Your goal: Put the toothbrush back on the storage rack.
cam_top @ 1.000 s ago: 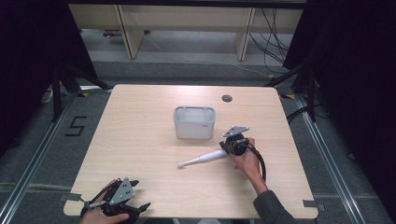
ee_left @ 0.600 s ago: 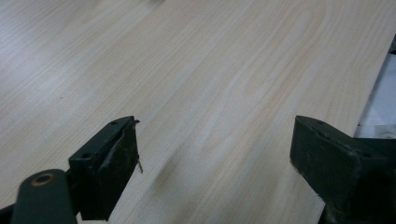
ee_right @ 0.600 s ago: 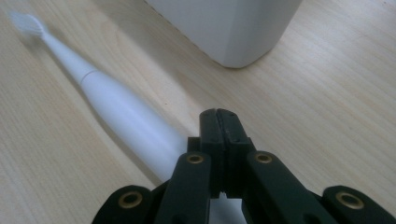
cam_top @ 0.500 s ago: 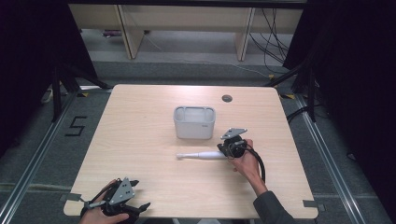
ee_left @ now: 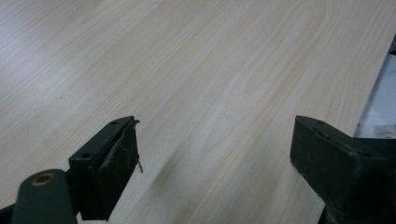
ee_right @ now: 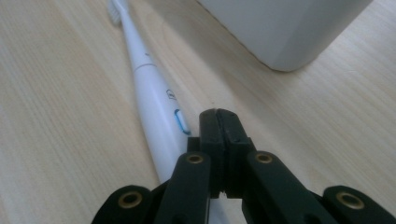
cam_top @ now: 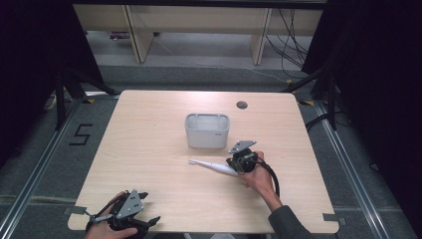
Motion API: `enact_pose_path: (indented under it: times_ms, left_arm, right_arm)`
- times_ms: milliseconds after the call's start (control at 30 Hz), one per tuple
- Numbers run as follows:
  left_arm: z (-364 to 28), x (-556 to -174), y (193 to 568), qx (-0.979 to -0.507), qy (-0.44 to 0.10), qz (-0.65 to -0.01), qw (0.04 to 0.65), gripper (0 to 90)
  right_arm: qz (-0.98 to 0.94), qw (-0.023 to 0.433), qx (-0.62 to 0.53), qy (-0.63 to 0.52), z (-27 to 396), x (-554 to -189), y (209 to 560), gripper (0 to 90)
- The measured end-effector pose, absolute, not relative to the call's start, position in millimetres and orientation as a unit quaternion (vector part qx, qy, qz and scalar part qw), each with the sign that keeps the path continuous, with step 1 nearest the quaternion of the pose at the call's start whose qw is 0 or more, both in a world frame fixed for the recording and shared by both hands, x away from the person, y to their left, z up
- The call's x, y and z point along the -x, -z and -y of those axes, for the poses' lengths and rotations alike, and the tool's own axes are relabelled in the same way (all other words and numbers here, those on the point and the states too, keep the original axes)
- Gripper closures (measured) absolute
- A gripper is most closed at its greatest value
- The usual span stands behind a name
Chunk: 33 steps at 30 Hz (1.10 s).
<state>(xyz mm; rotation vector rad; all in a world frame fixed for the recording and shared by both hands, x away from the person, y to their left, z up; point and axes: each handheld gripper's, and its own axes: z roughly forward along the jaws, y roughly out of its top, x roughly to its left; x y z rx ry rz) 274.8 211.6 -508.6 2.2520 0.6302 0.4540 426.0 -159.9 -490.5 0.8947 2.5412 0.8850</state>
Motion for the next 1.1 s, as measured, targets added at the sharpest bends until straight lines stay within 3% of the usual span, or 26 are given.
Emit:
enact_pose_path:
  times_ms: [867,1100]
  left_arm:
    - [-212,-274,507,-0.875,-0.179,-0.247,0.375,14.8]
    - [-211,-274,508,-0.876,-0.177,-0.247,0.375,14.8]
  right_arm:
    - [-0.907,0.14,-0.262,-0.3,137,-400,487,88.5]
    - [-0.906,0.146,-0.252,-0.306,138,-398,473,78.4]
